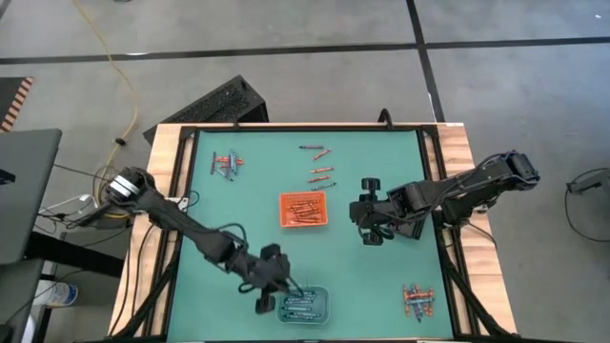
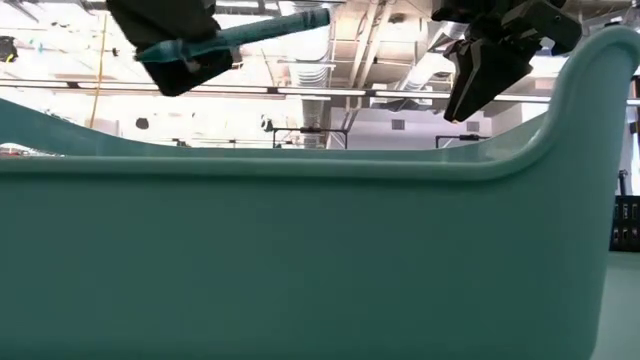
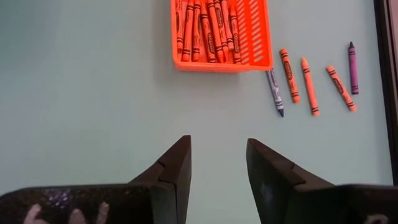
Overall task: Sort crayons
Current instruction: Put the blue crayon into the blue bin, then put the orange crayon into the orange bin
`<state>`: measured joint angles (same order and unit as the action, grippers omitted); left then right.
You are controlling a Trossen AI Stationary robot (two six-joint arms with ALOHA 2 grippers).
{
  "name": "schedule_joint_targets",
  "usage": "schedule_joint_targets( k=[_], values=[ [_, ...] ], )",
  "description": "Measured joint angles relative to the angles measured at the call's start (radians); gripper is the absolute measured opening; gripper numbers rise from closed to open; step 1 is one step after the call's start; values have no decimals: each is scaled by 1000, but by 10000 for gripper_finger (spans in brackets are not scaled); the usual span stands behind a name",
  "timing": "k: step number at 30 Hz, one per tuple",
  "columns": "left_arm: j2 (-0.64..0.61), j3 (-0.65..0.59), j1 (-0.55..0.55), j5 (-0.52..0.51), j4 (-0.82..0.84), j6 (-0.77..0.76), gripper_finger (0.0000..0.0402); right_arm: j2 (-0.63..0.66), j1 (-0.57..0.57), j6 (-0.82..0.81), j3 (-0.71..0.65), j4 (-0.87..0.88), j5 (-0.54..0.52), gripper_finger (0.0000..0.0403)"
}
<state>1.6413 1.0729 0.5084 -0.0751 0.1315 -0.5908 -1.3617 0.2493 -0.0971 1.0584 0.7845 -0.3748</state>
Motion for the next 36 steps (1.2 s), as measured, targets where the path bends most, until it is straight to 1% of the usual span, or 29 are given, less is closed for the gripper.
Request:
schedule_joint_targets(
  k=[3,6,11,16,19,23,29,33,36],
  values=[
    [37,4,23,0,-28,-22,0,0,0,0,0,0,3,145],
    [73,37,40,1,-32,-23,0,0,0,0,0,0,5,145],
    [139,105,50,50,-32,3,0,0,0,4,0,1,5,145],
    [188,160,47,63,33,8,4,0,-2,25,0,-1,4,145],
    [196,163,39,73,40,3,23,0,-3,44,0,0,-7,145],
    [195,164,35,44,43,-4,58,-2,-12,121,0,4,-16,145],
    [195,164,34,37,37,-7,103,-2,-59,216,0,-4,-16,145],
    [195,164,36,35,36,-8,119,-2,-110,264,0,-38,34,145],
    [195,164,37,35,37,-3,120,-2,-156,315,0,-92,80,145]
  ],
)
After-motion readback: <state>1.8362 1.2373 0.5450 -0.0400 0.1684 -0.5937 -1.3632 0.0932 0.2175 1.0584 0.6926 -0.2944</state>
